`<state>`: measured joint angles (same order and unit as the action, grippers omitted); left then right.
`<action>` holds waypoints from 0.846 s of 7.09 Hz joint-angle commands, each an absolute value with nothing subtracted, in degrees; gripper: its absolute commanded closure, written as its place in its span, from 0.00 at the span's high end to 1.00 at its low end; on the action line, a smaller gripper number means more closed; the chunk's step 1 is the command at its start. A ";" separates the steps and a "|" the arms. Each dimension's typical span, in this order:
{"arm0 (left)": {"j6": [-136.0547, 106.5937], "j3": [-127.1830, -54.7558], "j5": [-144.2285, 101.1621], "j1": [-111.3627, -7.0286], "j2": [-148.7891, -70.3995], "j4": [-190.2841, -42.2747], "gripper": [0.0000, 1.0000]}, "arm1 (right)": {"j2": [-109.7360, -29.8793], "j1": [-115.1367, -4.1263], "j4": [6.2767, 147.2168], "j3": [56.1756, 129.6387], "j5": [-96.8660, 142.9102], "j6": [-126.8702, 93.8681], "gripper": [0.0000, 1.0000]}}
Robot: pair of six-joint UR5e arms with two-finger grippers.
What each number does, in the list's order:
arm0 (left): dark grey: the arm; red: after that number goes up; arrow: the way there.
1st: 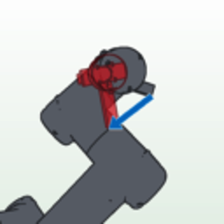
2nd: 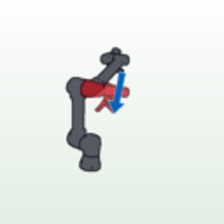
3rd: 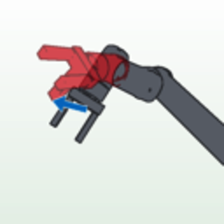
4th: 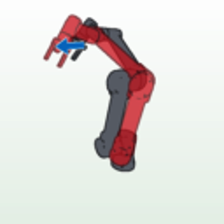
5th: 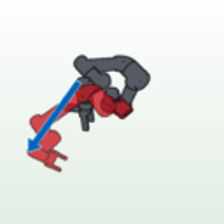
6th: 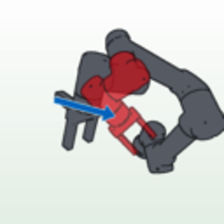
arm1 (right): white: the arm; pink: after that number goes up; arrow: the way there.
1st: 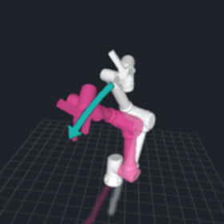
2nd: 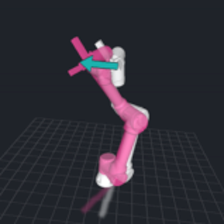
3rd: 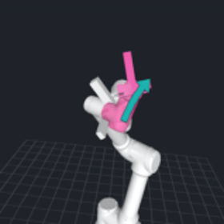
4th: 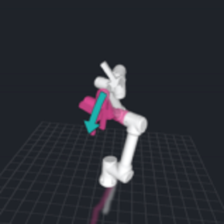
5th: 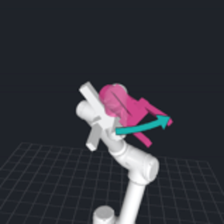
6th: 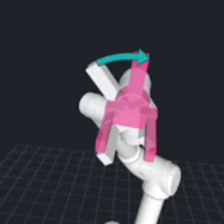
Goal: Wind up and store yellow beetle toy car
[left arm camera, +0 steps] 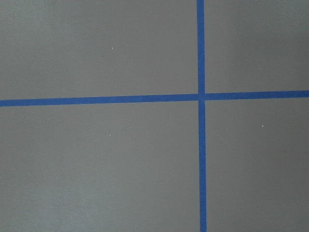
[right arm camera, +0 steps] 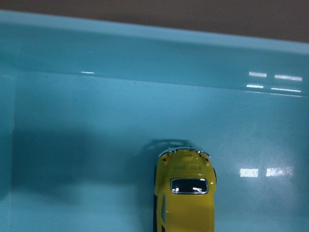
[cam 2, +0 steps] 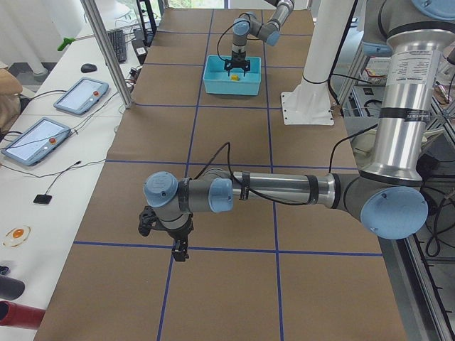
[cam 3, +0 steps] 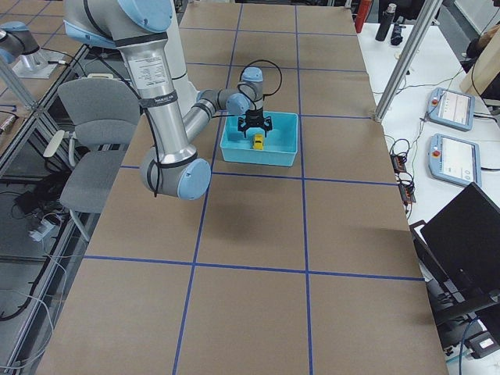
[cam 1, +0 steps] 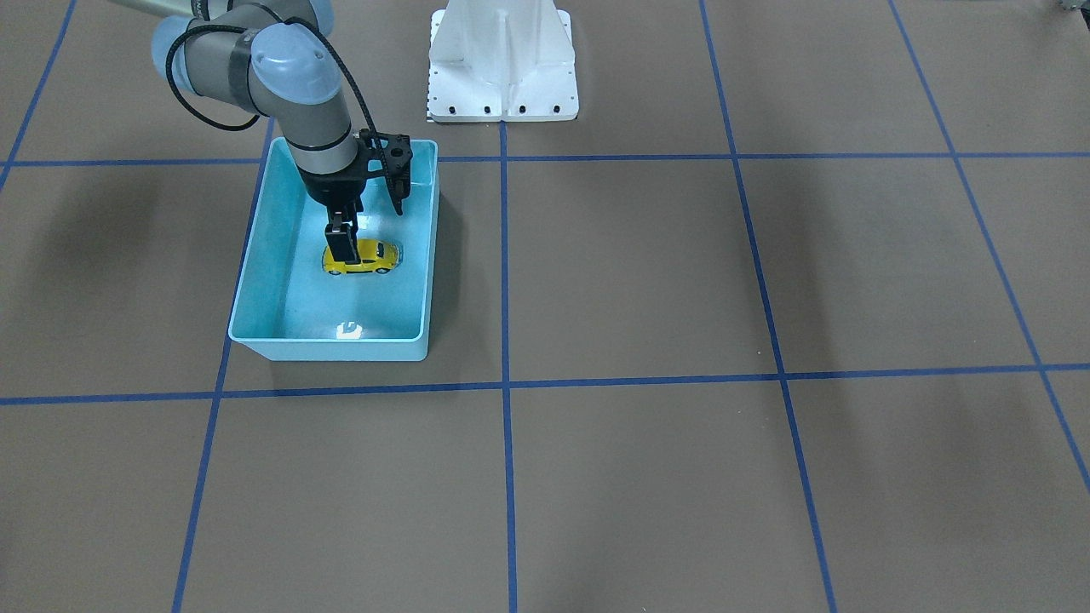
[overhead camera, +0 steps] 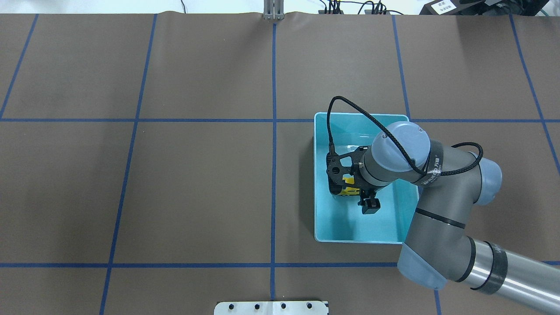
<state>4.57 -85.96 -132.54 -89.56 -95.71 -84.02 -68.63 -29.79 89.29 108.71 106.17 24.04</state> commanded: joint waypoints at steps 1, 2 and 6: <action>4.57 -85.96 -132.54 -89.56 -95.71 -84.02 1.00 | -68.03 -37.65 89.73 112.75 112.81 23.91 1.00; 4.57 -85.96 -132.54 -89.56 -95.71 -84.02 1.00 | -66.46 -42.32 90.78 113.98 117.03 21.73 1.00; 4.66 -85.87 -132.54 -90.35 -95.71 -83.94 1.00 | -66.70 -62.42 106.47 122.18 120.93 2.30 1.00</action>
<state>4.66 -85.90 -132.54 -90.27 -95.71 -83.94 -65.79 -54.98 101.04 121.24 119.95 6.05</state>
